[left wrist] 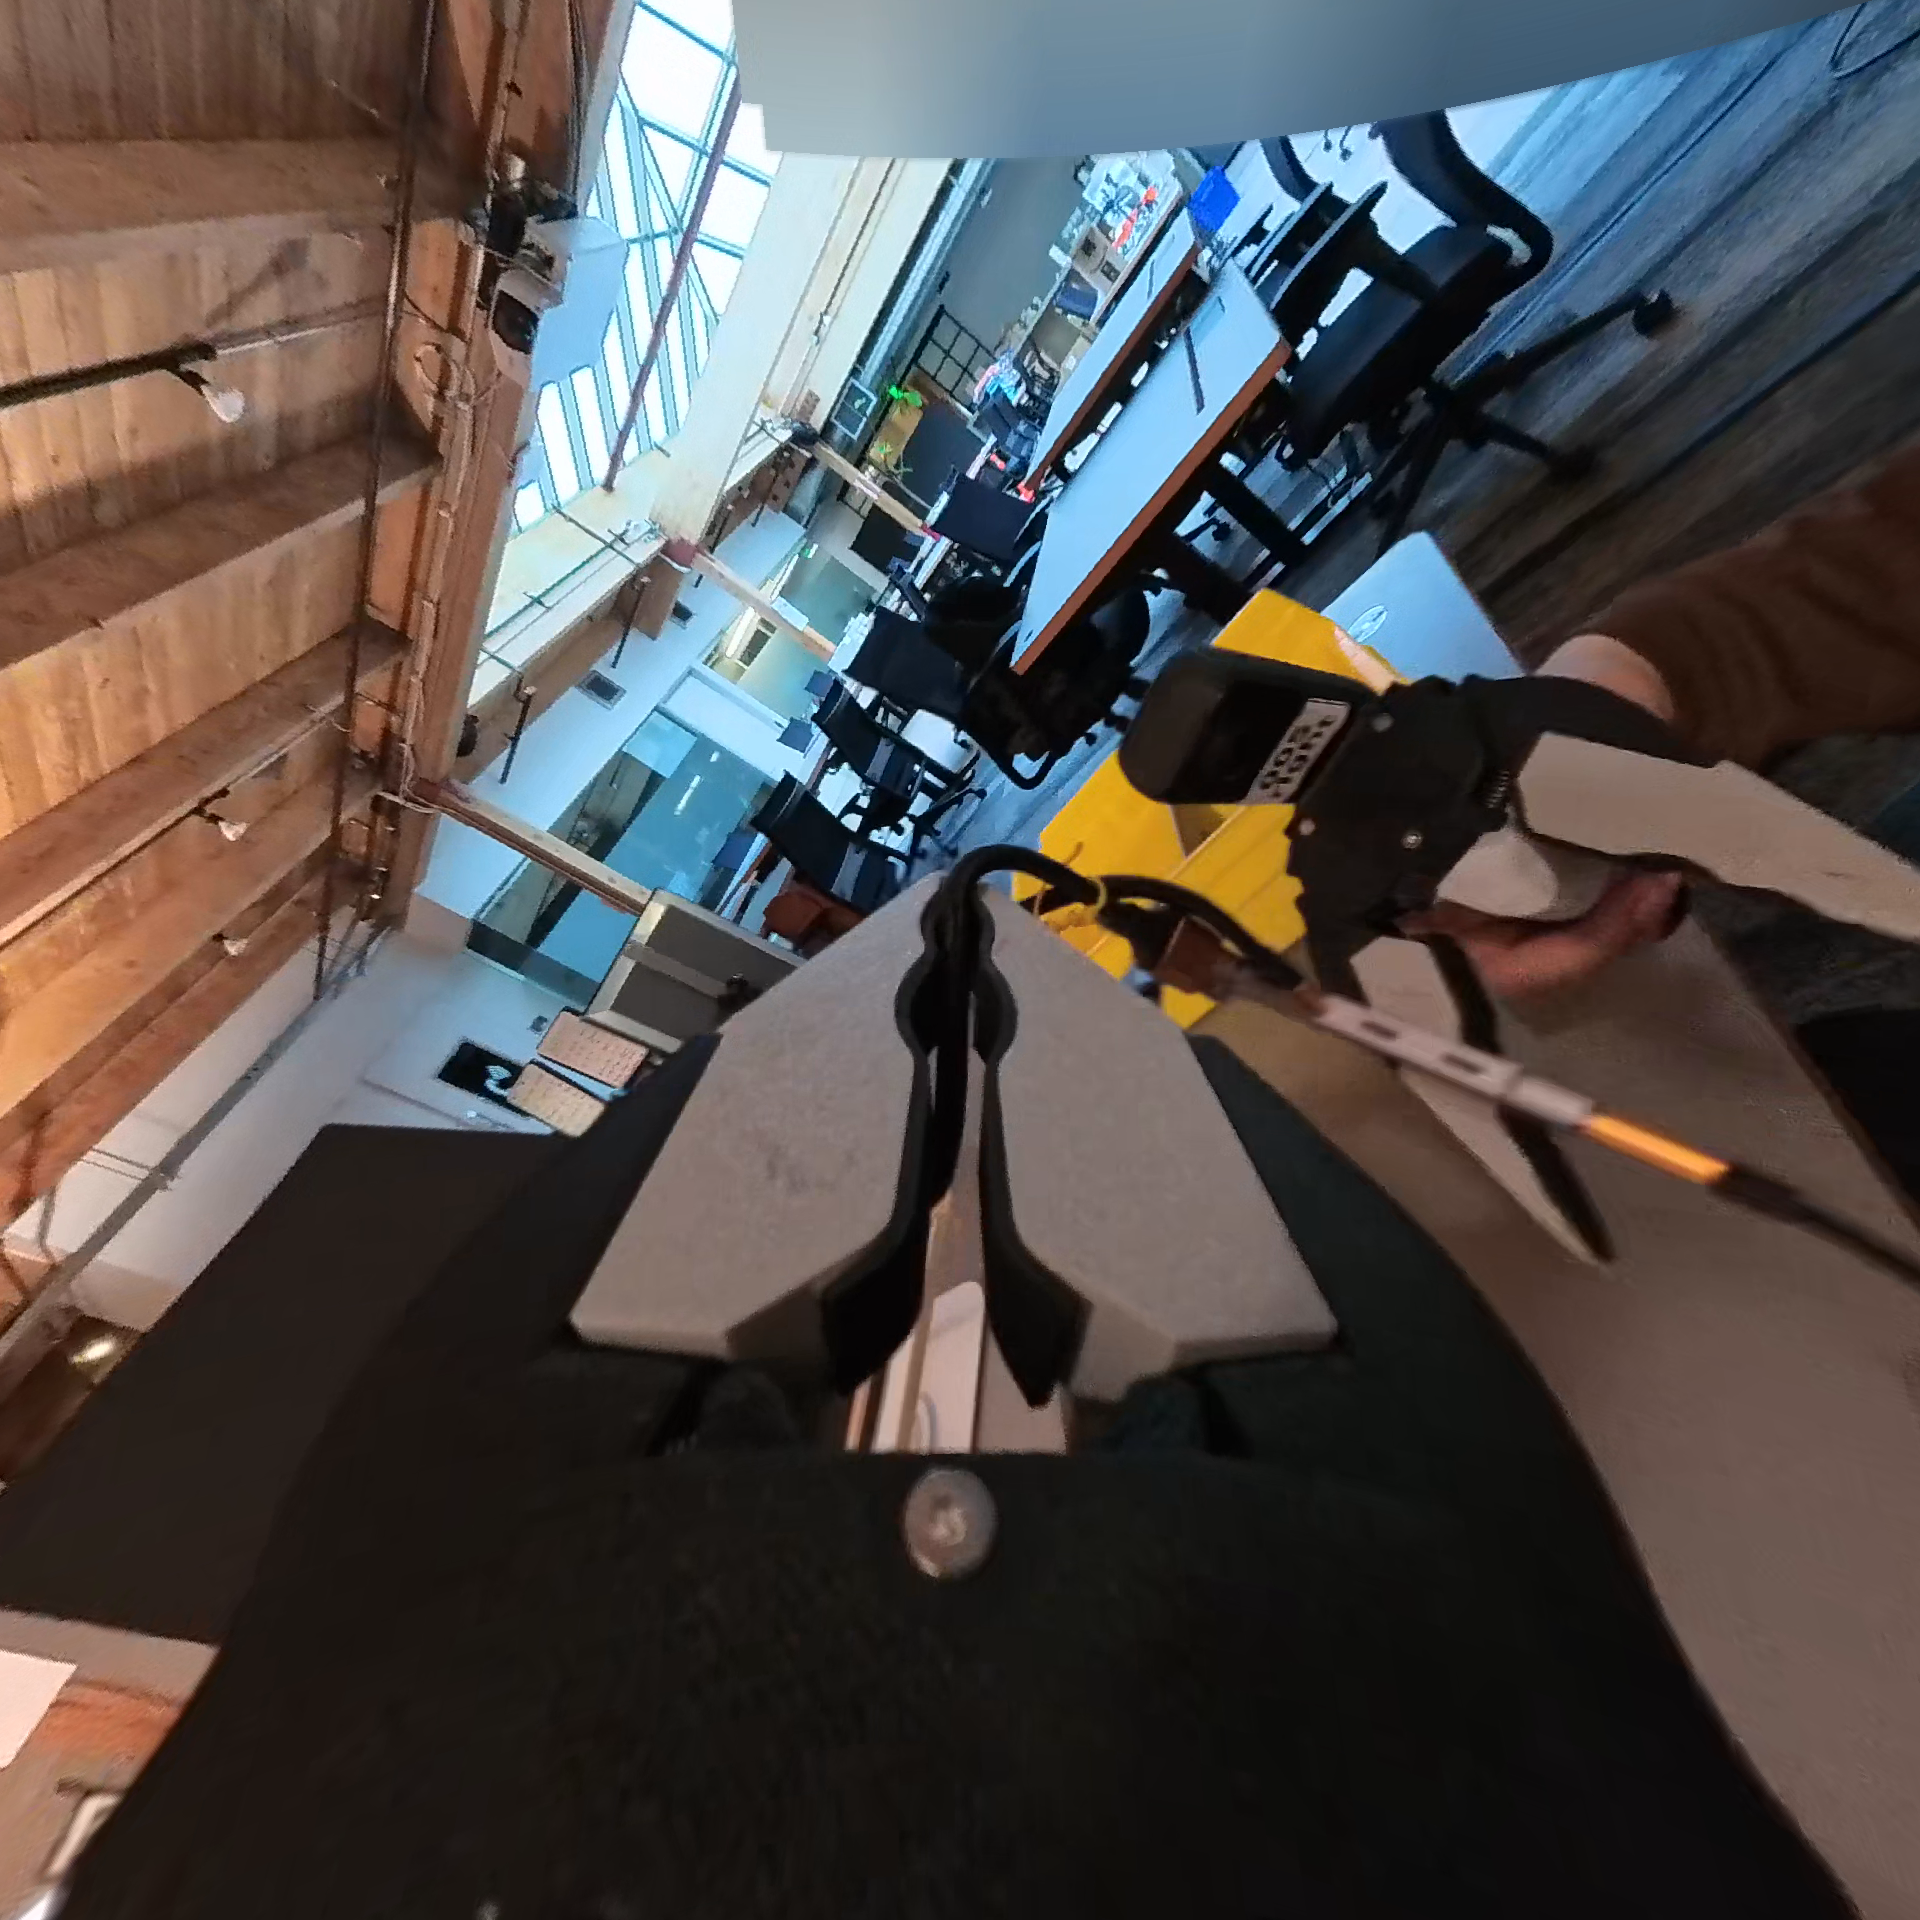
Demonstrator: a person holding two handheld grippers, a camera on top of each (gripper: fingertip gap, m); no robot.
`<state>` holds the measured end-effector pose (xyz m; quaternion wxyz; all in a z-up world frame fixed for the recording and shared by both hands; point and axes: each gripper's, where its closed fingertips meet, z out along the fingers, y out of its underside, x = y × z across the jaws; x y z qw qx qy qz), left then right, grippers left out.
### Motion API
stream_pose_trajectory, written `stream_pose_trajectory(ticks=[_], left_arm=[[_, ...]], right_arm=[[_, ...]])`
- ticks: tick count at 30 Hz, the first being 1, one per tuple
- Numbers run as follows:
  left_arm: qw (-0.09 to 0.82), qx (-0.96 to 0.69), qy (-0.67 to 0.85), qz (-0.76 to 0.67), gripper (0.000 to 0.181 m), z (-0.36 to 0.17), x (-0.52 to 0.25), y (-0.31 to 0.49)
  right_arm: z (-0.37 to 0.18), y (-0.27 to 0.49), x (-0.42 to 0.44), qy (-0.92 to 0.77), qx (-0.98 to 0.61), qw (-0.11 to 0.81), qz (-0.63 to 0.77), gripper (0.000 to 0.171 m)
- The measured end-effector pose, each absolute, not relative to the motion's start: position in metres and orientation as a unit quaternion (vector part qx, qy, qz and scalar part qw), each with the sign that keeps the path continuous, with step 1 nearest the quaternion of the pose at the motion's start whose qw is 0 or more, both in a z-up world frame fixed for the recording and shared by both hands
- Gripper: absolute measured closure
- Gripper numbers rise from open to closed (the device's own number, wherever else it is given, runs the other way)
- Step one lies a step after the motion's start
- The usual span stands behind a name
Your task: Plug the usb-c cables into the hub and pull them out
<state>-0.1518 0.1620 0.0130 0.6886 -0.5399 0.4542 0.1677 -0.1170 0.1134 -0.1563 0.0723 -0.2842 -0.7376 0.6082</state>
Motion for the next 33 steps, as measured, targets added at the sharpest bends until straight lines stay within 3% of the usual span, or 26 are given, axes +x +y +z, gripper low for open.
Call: stream_pose_trajectory(ticks=[5, 7, 8, 9, 13, 14, 19, 22, 23, 27, 33], left_arm=[[0.679, -0.554, 0.466, 0.117, 0.181, -0.003, -0.158, 0.162], [0.681, -0.554, 0.464, 0.12, 0.181, -0.004, -0.162, 0.163], [0.68, -0.557, 0.462, 0.117, 0.181, -0.005, -0.164, 0.163], [0.678, -0.561, 0.46, 0.115, 0.181, -0.007, -0.165, 0.163], [0.684, -0.566, 0.444, 0.12, 0.179, -0.005, -0.17, 0.162], [0.684, -0.57, 0.438, 0.122, 0.177, -0.004, -0.172, 0.162], [0.628, -0.722, 0.25, 0.151, 0.165, -0.019, -0.236, 0.176], [0.603, -0.778, 0.158, 0.082, 0.118, -0.044, -0.254, 0.155], [0.607, -0.78, 0.146, 0.048, 0.114, -0.051, -0.25, 0.144], [0.626, -0.766, 0.145, -0.02, 0.116, -0.081, -0.228, 0.113], [0.601, -0.771, 0.198, -0.068, 0.125, -0.124, -0.194, 0.127]], right_arm=[[-0.145, 0.144, -0.153, -0.66, -0.375, 0.095, 0.644, 0.073], [-0.14, 0.15, -0.154, -0.643, -0.369, 0.103, 0.664, 0.088], [-0.133, 0.151, -0.152, -0.633, -0.354, 0.111, 0.68, 0.109], [-0.126, 0.151, -0.148, -0.626, -0.331, 0.115, 0.697, 0.142], [-0.111, 0.14, -0.136, -0.621, -0.278, 0.109, 0.725, 0.169], [-0.11, 0.138, -0.138, -0.625, -0.275, 0.119, 0.721, 0.161], [-0.105, 0.145, -0.158, -0.615, -0.324, 0.19, 0.693, 0.168], [-0.102, 0.152, -0.168, -0.598, -0.348, 0.224, 0.686, 0.169], [-0.101, 0.154, -0.17, -0.591, -0.353, 0.234, 0.687, 0.168], [-0.094, 0.151, -0.174, -0.567, -0.342, 0.233, 0.713, 0.167], [-0.094, 0.127, -0.19, -0.549, -0.323, 0.221, 0.738, 0.167]])
